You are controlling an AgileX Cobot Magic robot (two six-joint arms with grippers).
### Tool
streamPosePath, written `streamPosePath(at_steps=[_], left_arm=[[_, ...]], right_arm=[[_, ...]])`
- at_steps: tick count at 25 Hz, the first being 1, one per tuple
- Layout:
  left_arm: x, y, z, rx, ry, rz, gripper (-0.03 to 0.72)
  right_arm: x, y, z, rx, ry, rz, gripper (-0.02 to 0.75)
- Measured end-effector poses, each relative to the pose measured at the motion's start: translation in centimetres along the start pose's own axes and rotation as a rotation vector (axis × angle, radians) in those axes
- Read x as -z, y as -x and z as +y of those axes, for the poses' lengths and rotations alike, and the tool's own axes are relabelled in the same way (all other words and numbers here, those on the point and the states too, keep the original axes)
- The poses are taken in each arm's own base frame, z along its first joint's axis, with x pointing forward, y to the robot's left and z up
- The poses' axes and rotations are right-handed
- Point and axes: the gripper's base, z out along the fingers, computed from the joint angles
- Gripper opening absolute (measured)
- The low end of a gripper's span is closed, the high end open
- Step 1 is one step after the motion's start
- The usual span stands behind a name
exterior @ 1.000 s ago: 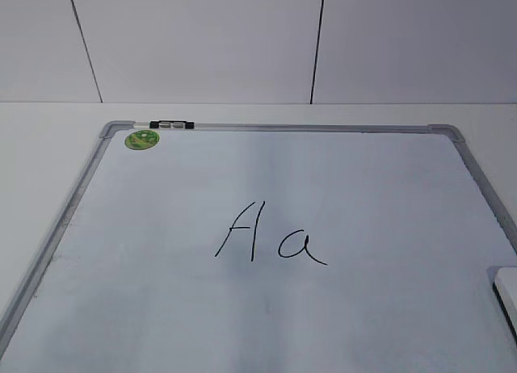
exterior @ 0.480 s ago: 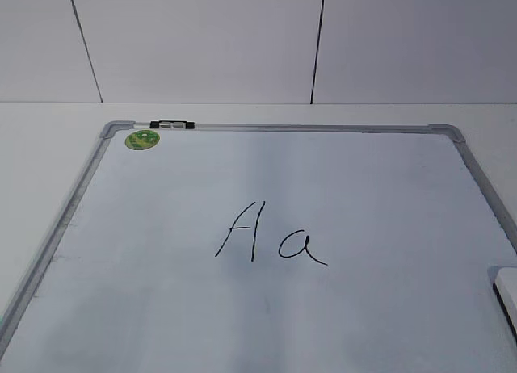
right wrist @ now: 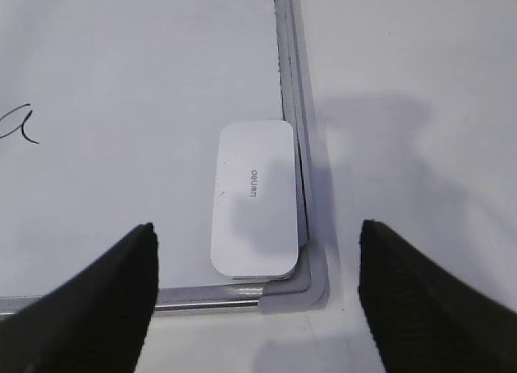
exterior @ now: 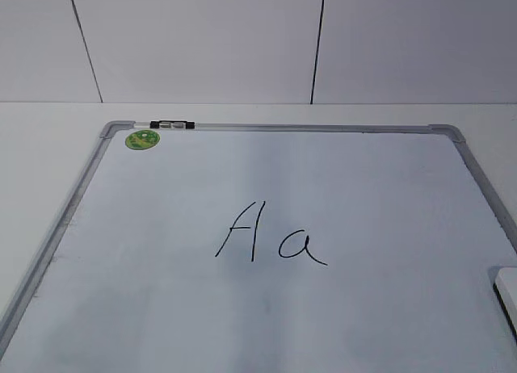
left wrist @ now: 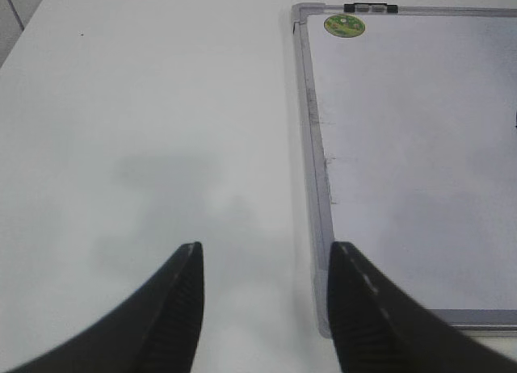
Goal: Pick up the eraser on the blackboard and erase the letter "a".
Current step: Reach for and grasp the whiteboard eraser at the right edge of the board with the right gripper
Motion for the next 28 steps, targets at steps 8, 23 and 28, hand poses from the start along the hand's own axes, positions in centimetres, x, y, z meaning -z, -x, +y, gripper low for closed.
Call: streamPosePath(at_steps=[8, 23, 28], left_arm=[[0.0, 0.0, 0.0, 0.0, 0.0, 0.0, 0.371], [0.0, 0.0, 0.0, 0.0, -0.001, 0.0, 0.371], [0.0, 0.0, -0.1, 0.004, -0.008, 0.001, 0.371]], right_arm=[[-2.6, 1.8, 0.2, 0.01, -0.005, 0.205, 0.593], [-8.4, 8.2, 1.6, 0.046, 0.082, 0.471, 0.668], [-12.0, 9.8, 2.1, 0.021, 0.103, 0.664, 0.668]])
